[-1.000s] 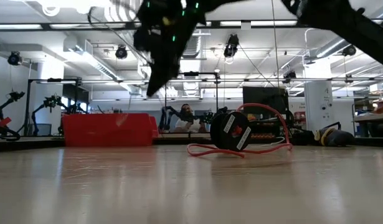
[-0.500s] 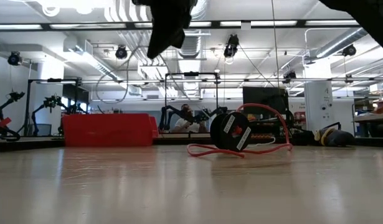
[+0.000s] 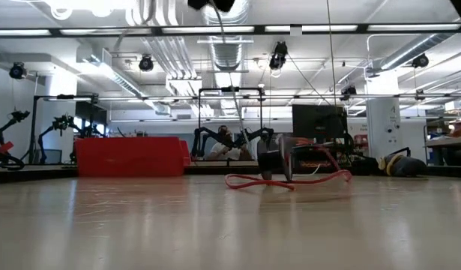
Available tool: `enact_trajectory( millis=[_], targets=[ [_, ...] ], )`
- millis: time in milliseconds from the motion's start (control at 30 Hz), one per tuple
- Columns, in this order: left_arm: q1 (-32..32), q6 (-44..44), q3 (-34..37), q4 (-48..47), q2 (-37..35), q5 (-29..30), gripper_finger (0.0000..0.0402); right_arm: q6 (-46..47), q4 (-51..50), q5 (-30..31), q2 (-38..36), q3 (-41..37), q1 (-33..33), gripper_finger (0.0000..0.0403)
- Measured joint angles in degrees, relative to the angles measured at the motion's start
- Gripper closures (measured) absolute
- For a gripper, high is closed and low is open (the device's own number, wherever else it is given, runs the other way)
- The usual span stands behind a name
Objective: Coil cords
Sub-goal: Coil the white wire onto the black spool
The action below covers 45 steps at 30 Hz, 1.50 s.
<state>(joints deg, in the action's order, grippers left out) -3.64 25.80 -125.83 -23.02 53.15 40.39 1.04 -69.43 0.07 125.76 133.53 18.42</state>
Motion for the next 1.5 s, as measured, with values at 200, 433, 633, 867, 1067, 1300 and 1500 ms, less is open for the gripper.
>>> enact_trajectory(
  millis=[200, 433, 633, 867, 1067, 1300, 1500],
  targets=[
    [-0.01, 6.67, 0.38, -1.10, 1.91, 10.52, 0.0401, -2.90, 3.07, 10.87, -11.04, 0.89, 1.36, 0.0401],
    [0.00, 8.95, 0.38, -4.11, 2.75, 15.44, 0.0401, -14.65, 12.57, 37.60, -25.74, 0.97, 1.88, 0.0401],
    [-0.02, 11.06, 0.38, -8.39, 2.63, 22.16, 0.0401, -18.62, 12.16, 53.48, -37.03, 0.97, 1.20, 0.0401],
    [-0.02, 10.63, 0.32, -11.19, 1.30, 25.45, 0.0401, -18.91, 13.91, 63.20, -47.94, 0.97, 1.04, 0.0401],
    [-0.01, 10.57, 0.34, -14.01, 0.47, 28.93, 0.0401, -20.85, 19.00, 60.28, -54.22, 0.97, 1.04, 0.0401],
    [-0.02, 10.54, 0.36, -16.44, 0.04, 32.64, 0.0401, -28.45, 27.34, 57.97, -59.03, 0.97, 1.04, 0.0401],
    [-0.02, 10.61, 0.34, -17.49, -0.46, 35.29, 0.0401, -30.41, 30.41, 60.76, -64.83, 1.45, 1.04, 0.0401]
  ],
)
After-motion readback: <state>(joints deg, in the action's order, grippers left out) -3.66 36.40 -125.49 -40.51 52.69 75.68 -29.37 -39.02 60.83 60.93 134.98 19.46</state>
